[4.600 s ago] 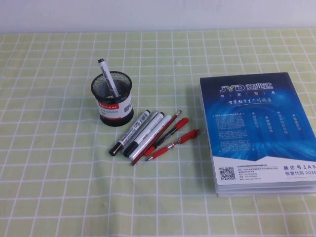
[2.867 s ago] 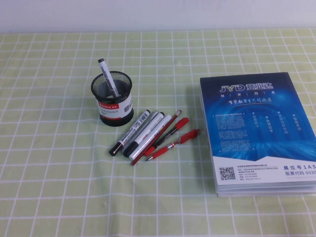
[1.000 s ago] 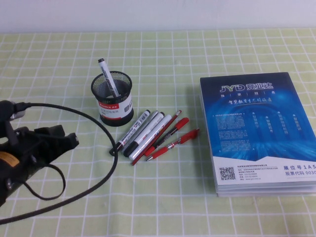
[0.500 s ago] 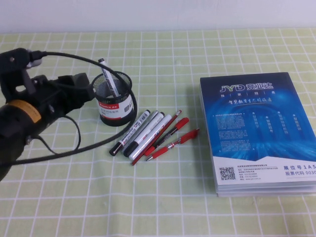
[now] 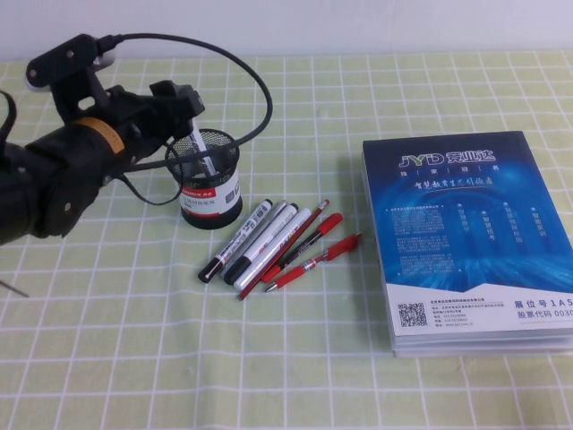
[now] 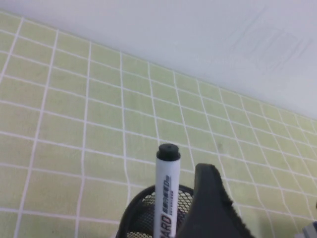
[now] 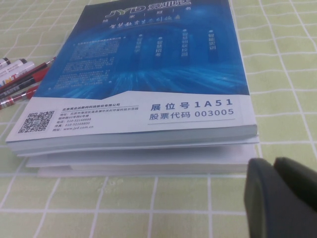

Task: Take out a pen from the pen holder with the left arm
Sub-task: Pick up the pen from the pen holder

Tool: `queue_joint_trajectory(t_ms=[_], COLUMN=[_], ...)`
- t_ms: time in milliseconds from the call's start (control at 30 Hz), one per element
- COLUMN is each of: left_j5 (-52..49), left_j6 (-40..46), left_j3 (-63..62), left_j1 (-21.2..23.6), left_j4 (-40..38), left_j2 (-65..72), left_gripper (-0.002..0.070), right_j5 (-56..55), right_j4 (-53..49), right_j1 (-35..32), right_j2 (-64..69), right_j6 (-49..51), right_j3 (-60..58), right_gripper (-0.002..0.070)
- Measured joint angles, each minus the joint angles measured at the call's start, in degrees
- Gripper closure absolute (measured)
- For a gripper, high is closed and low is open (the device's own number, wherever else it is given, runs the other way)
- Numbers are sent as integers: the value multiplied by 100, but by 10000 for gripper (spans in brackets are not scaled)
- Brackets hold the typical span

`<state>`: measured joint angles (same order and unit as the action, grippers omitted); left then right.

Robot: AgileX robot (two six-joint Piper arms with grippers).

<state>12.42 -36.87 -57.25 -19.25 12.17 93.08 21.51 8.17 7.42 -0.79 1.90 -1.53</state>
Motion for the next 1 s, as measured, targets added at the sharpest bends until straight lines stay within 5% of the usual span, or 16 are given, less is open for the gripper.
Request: queue_joint_trajectory(t_ms=[1000], left_j5=[-404], left_j6=[-310], left_j3=[-1792], left_j1=[225], left_j4=[-12], left_j2=[1874], left_gripper=[286], right_j5=[0], right_j4=[0], right_j1=[0], right_j2=[0], right_j6=[0], right_j3=[0], right_gripper=[691])
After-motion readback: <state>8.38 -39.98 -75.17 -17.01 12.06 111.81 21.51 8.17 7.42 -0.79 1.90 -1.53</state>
